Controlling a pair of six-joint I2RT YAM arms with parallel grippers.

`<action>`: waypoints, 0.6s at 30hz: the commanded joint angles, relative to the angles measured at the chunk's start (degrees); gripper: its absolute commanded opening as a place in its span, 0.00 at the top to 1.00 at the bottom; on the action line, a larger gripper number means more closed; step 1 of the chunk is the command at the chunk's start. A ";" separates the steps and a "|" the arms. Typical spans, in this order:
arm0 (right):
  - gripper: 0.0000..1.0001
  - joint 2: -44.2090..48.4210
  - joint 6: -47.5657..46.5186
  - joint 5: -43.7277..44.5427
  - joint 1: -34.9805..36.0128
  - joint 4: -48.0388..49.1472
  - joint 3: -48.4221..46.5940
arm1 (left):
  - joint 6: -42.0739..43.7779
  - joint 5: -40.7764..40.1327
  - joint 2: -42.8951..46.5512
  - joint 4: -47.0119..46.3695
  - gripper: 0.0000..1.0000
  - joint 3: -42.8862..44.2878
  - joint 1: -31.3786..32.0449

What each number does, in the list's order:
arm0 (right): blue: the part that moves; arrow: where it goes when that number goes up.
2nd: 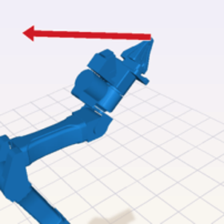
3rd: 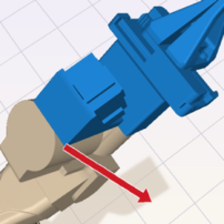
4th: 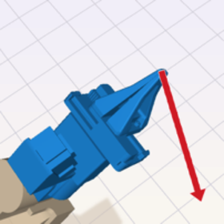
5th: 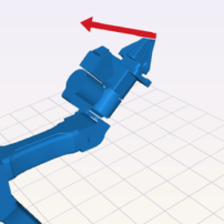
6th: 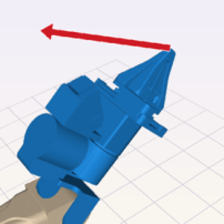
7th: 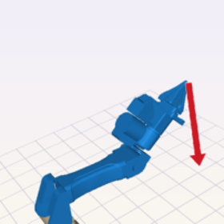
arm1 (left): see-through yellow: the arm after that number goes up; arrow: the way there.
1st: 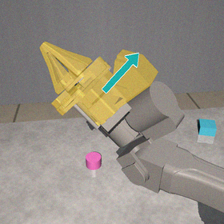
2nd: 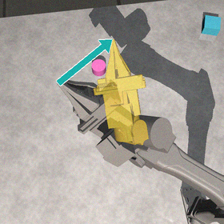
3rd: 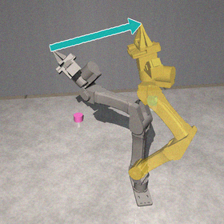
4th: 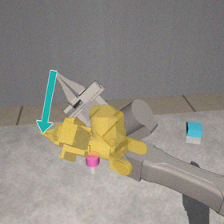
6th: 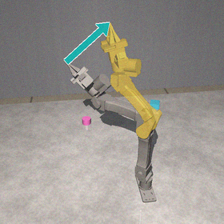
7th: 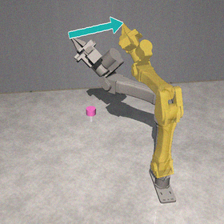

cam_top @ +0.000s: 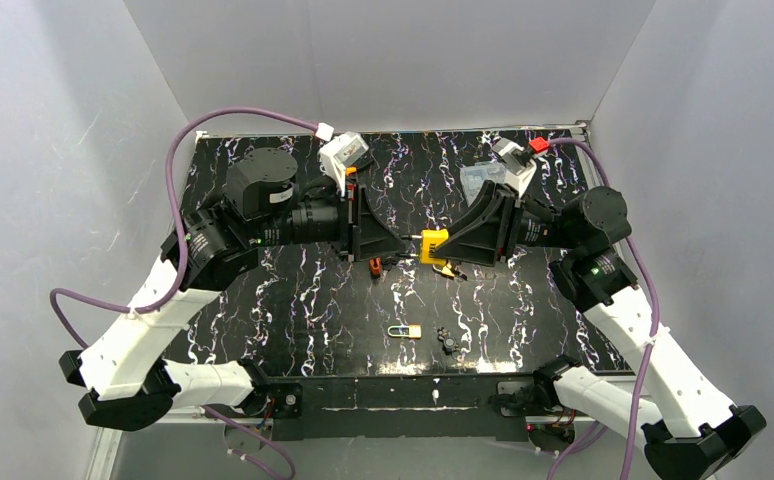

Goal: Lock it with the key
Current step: Lock the lock.

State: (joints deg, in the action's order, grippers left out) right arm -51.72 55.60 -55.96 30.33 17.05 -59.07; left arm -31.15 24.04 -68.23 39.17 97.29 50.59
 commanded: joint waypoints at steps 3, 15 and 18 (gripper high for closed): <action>0.99 0.91 1.00 0.67 -0.27 3.75 -3.29 | -0.90 2.37 0.19 -2.52 1.00 -1.24 -0.32; 0.52 0.65 3.43 5.02 -0.25 1.51 -2.07 | -3.76 -8.43 7.63 -9.62 1.00 -6.73 -0.35; 0.44 0.18 5.57 5.10 -0.18 3.24 -1.66 | -5.05 -10.08 8.62 -11.05 1.00 -7.38 -0.31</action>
State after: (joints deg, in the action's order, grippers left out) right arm -51.89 57.31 -52.06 30.36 14.18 -59.86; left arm -34.36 19.32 -63.15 32.62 90.38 50.54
